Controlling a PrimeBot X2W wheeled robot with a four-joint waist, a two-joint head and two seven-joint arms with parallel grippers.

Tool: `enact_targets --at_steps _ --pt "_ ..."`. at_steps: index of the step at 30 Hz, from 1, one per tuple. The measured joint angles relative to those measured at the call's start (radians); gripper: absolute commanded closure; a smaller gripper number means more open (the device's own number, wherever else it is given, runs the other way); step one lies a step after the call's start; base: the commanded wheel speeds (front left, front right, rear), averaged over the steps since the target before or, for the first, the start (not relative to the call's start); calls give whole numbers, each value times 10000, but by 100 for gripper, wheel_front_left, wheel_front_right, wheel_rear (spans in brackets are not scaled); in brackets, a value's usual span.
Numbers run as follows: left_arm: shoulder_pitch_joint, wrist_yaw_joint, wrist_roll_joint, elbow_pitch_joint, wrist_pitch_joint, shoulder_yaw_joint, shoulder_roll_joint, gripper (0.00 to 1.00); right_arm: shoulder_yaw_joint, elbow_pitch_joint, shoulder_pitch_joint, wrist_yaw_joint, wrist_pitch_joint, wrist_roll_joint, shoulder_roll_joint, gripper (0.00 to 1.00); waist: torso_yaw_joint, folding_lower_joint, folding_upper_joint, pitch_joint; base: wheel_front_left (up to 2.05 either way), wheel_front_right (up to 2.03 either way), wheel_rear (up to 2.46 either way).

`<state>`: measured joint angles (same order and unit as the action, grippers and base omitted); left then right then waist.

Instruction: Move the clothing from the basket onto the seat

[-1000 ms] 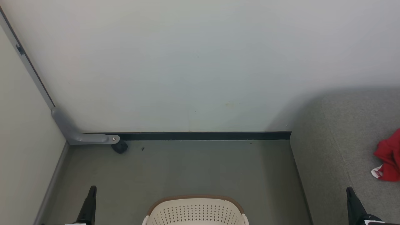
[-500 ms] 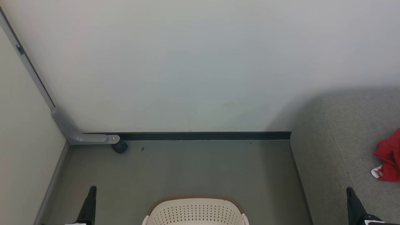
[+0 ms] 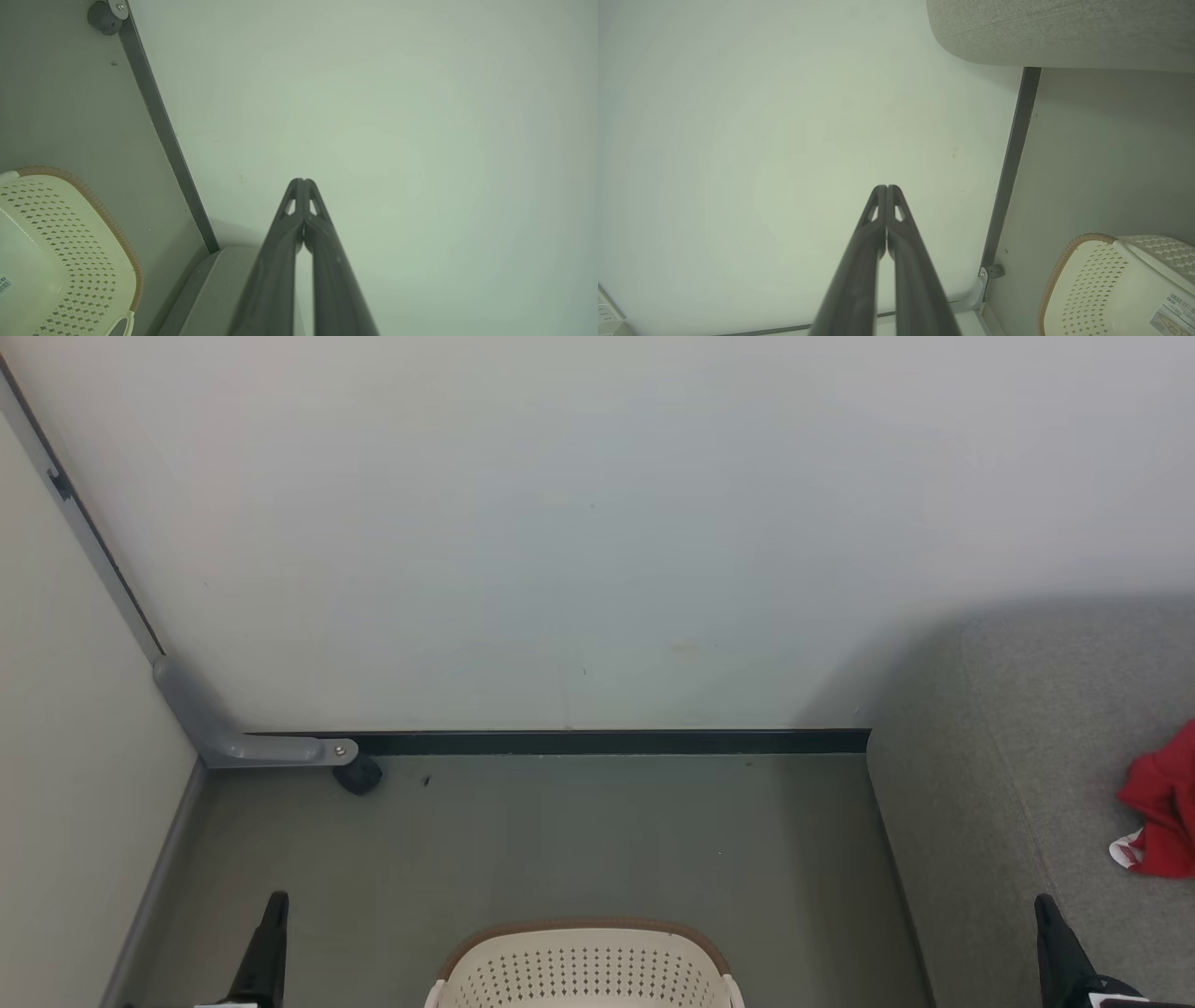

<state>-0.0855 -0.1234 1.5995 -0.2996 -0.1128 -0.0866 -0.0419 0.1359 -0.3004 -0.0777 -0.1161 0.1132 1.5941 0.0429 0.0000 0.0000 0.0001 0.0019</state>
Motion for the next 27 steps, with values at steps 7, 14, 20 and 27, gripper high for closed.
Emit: enact_targets --at_steps 7,14,20,27 --pt "0 0 0 0 0 0 0 100 0 0 0 0 0 0 0 100 0 0 0 0 0 0 0" --pt "0 0 0 0 0 0 0 100 0 2 0 0 0 0 0 100 0 0 0 0 0 0 0" --pt "0 0 0 0 0 0 0 100 0 2 0 0 0 0 0 100 0 0 -1 0 0 0 0" --pt "0 0 0 2 0 0 0 100 0 2 0 0 0 0 0 100 0 -1 0 0 0 0 0"
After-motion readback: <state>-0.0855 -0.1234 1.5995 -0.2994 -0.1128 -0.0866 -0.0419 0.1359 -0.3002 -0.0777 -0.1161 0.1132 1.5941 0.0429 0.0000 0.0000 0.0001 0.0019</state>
